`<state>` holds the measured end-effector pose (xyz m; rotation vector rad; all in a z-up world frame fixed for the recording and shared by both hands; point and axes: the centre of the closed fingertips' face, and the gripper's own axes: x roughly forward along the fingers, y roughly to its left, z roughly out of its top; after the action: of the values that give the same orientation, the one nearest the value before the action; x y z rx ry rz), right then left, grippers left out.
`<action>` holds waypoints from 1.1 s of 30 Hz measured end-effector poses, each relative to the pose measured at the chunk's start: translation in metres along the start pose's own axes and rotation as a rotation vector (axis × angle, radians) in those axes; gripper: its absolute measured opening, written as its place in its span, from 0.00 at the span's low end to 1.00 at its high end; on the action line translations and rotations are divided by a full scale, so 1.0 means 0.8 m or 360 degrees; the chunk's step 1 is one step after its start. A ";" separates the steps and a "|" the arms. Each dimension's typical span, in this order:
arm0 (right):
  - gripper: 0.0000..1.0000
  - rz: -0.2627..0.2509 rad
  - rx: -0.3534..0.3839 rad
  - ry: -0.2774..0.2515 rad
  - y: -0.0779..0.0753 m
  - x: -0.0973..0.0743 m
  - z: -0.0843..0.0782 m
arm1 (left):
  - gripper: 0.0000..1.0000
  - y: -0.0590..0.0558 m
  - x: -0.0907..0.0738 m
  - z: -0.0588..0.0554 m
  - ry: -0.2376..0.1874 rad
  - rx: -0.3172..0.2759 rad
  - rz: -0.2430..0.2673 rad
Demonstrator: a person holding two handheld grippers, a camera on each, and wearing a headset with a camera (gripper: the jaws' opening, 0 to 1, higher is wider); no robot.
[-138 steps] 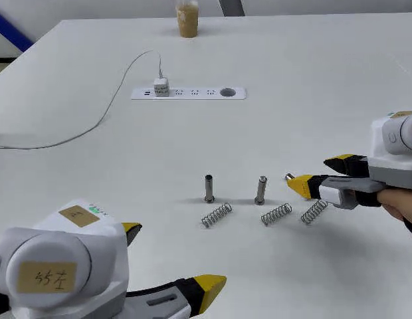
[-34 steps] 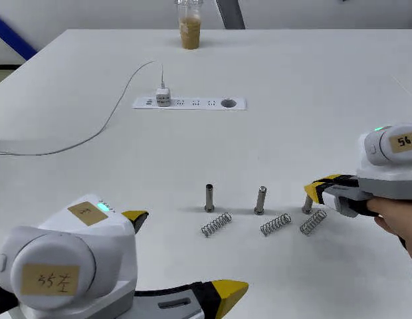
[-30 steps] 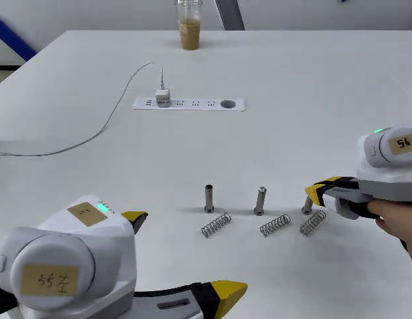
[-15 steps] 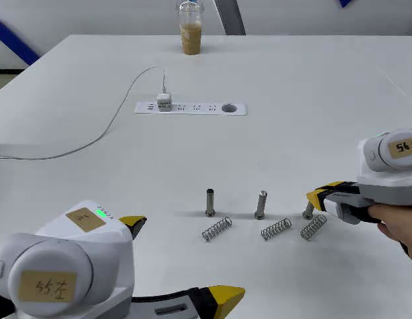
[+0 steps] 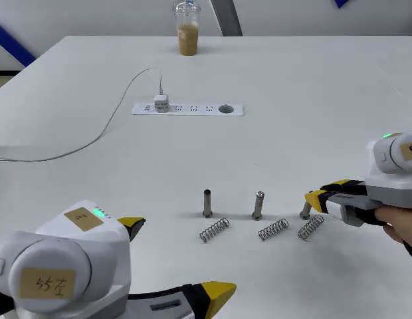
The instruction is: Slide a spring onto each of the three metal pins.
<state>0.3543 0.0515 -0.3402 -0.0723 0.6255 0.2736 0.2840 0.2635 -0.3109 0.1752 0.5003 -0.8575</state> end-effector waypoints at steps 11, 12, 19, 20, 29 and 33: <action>0.36 0.0094 -0.0031 -0.0081 0.013 -0.021 0.007 | 0.81 0.012 0.013 0.002 0.0024 0.0042 -0.0001; 0.38 0.0101 -0.0030 -0.0082 0.014 -0.022 0.006 | 0.80 0.013 0.015 0.002 0.0030 0.0045 -0.0001; 0.49 0.0174 -0.0013 -0.0111 0.023 -0.032 0.001 | 0.74 0.019 0.025 0.003 0.0053 0.0073 -0.0015; 0.50 0.0178 -0.0013 -0.0114 0.023 -0.033 0.000 | 0.73 0.021 0.027 0.002 0.0056 0.0073 -0.0018; 0.59 0.0254 -0.0030 -0.0143 0.030 -0.041 -0.014 | 0.63 0.029 0.048 0.000 0.0083 0.0104 -0.0043; 0.61 0.0298 -0.0043 -0.0146 0.034 -0.044 -0.021 | 0.57 0.031 0.058 -0.004 0.0110 0.0116 -0.0060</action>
<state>0.3098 0.0672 -0.3325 -0.0269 0.5381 0.4637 0.3271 0.2488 -0.3375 0.2632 0.5387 -0.9095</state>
